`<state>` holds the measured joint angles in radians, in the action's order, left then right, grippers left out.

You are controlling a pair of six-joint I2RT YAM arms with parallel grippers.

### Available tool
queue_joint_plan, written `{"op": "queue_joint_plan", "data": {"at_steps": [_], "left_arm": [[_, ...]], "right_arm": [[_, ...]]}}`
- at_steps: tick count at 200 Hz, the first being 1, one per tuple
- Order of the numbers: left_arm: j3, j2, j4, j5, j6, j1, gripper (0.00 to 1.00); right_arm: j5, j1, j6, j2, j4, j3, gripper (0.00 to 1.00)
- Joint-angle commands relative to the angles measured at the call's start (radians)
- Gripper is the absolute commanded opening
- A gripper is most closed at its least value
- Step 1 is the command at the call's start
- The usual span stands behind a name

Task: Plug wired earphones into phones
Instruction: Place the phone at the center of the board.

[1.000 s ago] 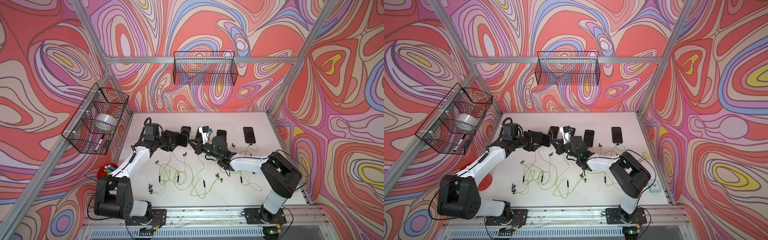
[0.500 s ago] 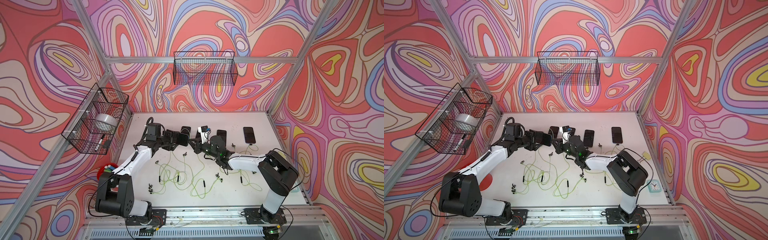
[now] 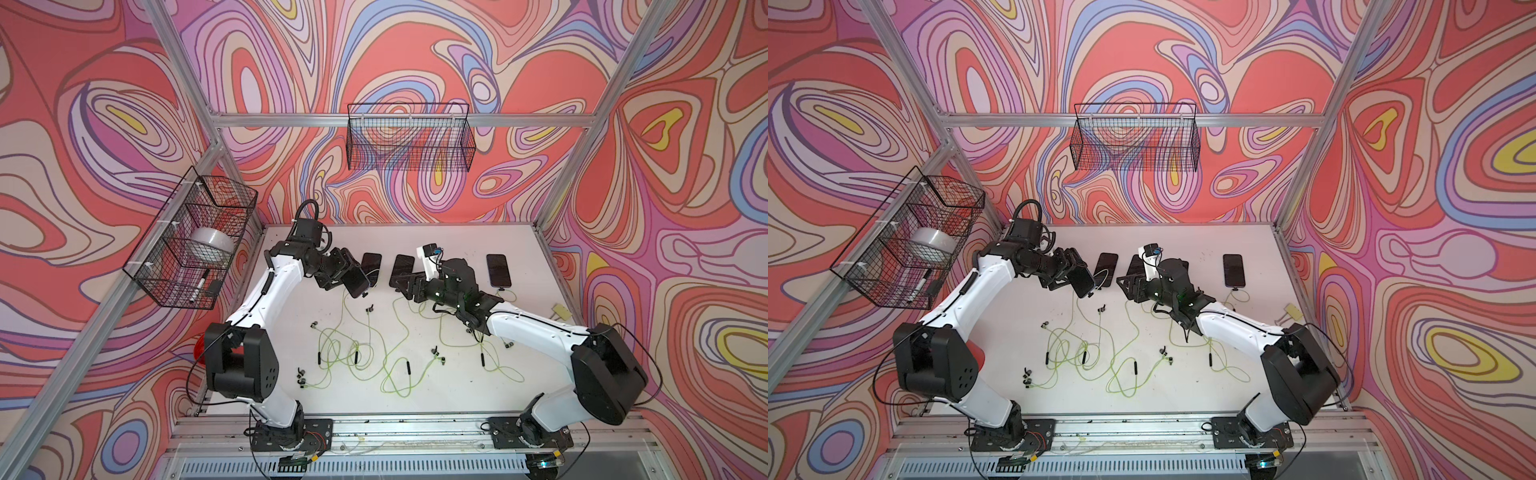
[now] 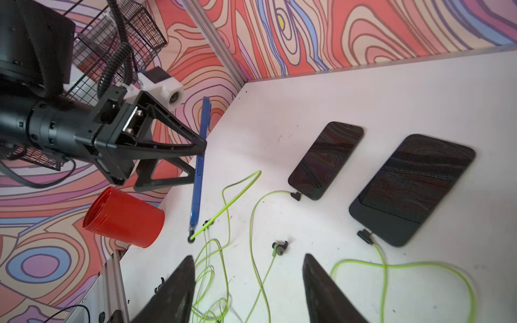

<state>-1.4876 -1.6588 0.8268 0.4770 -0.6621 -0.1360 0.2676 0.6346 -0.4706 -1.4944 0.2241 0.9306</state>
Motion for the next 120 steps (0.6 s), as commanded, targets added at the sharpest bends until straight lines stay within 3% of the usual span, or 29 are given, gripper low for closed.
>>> {"op": "queue_joint_plan", "data": {"at_steps": [1,77,120], "left_arm": [[-0.117,-0.090,0.207,-0.153,0.352,0.006,0.00],[-0.365,-0.391,0.145,-0.423,0.690,0.023,0.00],[-0.498,-0.556,0.120,-0.411,0.736,0.098,0.00]], "right_arm": [[-0.003,-0.014,0.033,0.042,-0.118,-0.048,0.61],[-0.058,-0.022,0.036,0.152,-0.201,-0.125,0.60],[-0.081,-0.022,0.031,0.205,-0.231,-0.157,0.61]]}}
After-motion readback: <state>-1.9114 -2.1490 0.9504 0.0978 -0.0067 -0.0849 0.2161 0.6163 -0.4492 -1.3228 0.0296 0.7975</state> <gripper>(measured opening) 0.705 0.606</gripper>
